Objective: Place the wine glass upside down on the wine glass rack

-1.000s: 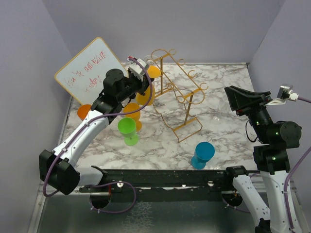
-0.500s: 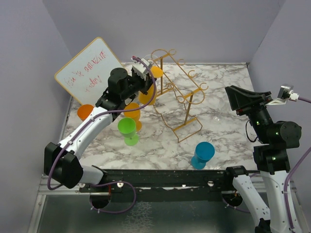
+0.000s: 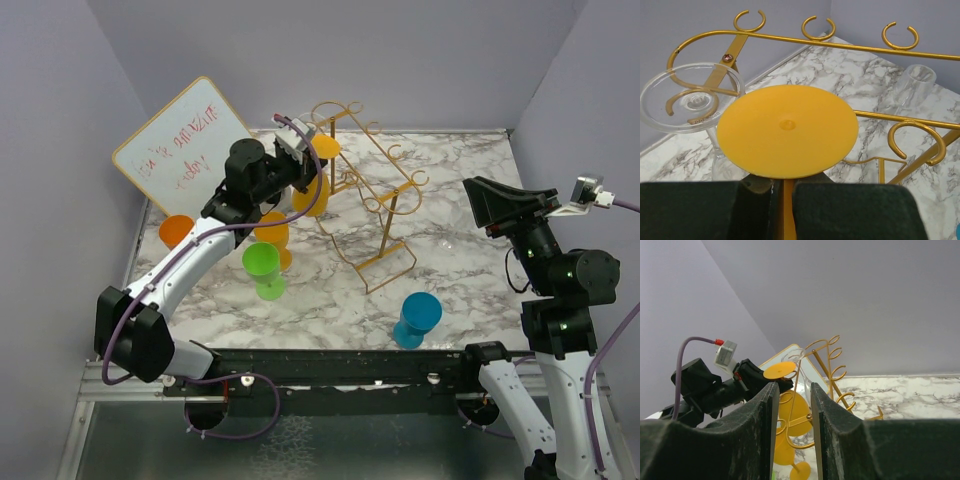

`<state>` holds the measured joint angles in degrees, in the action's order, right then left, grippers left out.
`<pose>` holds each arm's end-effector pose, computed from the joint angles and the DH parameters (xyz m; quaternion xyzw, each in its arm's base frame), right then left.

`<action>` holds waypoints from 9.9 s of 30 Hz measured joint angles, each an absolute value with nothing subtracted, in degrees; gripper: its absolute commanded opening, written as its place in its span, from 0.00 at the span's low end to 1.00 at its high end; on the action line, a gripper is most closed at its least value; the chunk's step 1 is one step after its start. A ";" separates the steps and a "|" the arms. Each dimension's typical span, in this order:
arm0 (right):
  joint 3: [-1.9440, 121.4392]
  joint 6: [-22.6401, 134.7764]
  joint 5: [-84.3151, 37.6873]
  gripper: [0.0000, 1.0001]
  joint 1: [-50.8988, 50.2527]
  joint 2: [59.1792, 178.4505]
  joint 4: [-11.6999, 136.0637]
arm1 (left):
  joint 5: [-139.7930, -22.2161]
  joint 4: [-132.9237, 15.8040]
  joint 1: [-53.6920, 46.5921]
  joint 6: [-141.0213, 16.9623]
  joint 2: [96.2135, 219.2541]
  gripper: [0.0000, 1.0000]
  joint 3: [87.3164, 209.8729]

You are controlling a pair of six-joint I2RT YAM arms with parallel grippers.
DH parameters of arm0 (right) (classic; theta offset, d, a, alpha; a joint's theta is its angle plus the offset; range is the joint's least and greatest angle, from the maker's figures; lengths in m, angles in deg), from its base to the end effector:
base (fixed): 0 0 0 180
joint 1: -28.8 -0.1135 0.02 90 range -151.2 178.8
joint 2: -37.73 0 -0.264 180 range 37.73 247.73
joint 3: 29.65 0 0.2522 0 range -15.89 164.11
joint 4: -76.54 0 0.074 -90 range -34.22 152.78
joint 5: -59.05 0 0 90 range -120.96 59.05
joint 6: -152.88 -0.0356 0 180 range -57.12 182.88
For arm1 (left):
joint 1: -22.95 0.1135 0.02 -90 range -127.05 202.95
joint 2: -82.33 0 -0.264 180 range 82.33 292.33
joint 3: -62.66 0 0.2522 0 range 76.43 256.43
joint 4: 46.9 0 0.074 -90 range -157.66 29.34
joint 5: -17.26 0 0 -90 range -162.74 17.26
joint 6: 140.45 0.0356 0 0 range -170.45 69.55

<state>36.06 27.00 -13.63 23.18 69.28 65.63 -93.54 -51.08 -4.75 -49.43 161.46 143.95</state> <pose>0.1014 0.0206 0.4359 0.0206 0.5578 0.3699 0.7427 0.2858 -0.1643 0.3785 0.2970 0.6544 -0.2840 0.6347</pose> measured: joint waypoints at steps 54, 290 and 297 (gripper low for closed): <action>45.08 37.80 -19.80 0.62 23.18 77.13 5.26 | -87.77 -61.70 -4.54 -66.31 134.49 0.99 128.32; 33.13 16.82 -4.15 0.70 23.18 81.98 94.28 | -51.05 -73.50 -30.72 -55.68 145.55 0.00 150.62; 33.13 17.98 -4.10 0.70 23.18 81.42 93.39 | -50.11 -72.32 -29.65 -56.89 150.25 0.00 147.30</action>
<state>33.13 17.98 -4.10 23.18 81.42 93.39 -50.11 -72.32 -29.65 -56.89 150.25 147.30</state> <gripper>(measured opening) 0.698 0.038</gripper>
